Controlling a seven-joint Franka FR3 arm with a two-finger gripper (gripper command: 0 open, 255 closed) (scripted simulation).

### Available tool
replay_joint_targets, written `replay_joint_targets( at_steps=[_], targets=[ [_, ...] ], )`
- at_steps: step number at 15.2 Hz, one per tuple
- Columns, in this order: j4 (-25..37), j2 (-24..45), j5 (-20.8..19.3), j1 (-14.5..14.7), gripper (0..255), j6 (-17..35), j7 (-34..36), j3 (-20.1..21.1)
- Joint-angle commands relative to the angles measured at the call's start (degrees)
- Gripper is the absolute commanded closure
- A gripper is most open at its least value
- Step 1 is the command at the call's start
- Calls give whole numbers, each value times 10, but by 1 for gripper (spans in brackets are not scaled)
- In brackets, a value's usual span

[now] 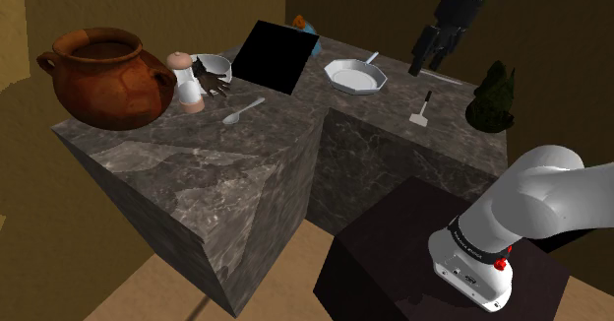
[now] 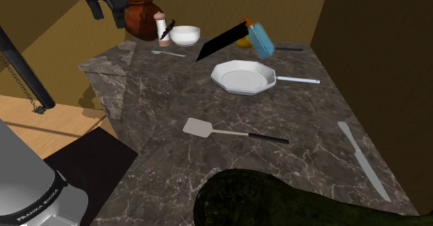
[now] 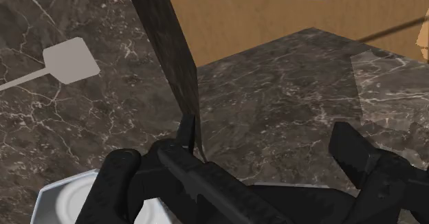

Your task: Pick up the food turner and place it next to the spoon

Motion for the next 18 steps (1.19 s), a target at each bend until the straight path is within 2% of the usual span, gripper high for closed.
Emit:
replay_joint_targets(
  at_steps=[1, 18],
  targets=[
    [0, 0, 0, 0, 0, 0, 0, 0],
    [-12, 219, -51, -139, 0, 238, 181, -53]
  ],
)
